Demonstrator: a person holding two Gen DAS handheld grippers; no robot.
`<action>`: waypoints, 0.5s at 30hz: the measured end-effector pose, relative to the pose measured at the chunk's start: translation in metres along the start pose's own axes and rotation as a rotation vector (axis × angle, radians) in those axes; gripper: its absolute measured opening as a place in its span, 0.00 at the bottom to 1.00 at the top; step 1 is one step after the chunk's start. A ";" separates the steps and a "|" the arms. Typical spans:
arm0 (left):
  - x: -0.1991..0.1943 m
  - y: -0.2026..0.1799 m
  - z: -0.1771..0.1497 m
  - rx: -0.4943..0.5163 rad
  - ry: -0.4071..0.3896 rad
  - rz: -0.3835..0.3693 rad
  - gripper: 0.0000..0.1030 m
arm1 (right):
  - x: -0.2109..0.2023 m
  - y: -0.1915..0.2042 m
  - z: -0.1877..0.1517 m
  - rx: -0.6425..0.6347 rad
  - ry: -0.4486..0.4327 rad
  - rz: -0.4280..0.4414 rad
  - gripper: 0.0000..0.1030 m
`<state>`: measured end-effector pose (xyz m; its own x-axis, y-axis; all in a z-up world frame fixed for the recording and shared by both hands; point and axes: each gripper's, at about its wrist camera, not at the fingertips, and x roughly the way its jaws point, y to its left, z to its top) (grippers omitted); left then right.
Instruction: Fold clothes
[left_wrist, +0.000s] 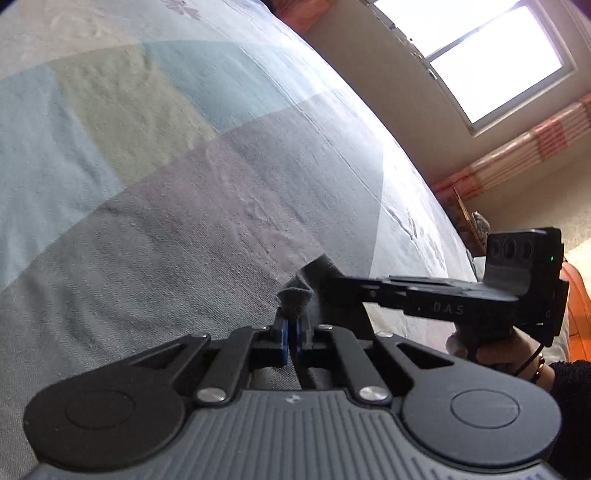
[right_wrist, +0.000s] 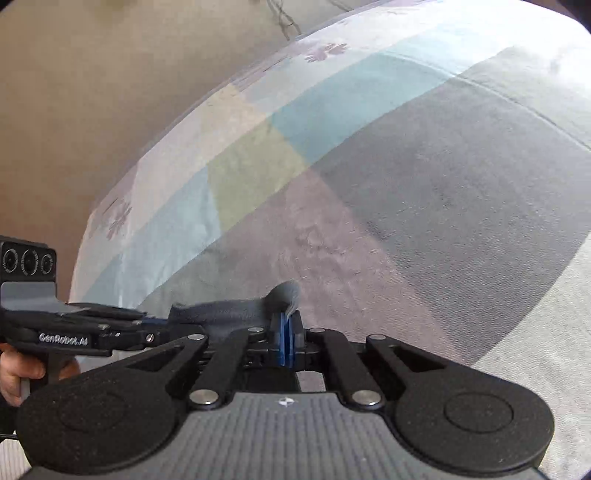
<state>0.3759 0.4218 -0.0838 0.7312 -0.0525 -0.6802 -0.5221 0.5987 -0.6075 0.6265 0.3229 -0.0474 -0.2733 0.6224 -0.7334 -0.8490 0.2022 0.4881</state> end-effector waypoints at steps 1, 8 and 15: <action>0.002 0.002 -0.005 0.013 0.021 0.049 0.06 | -0.002 -0.006 0.000 0.023 -0.009 -0.020 0.14; -0.035 -0.002 -0.019 0.148 -0.083 0.260 0.17 | -0.064 -0.020 -0.043 0.059 -0.062 -0.003 0.27; -0.026 -0.060 -0.033 0.440 -0.023 0.169 0.30 | -0.131 -0.035 -0.164 0.120 0.133 -0.093 0.36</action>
<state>0.3739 0.3607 -0.0427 0.6637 0.0898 -0.7426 -0.4025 0.8796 -0.2534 0.6177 0.1103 -0.0460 -0.2598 0.4933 -0.8302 -0.8157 0.3480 0.4620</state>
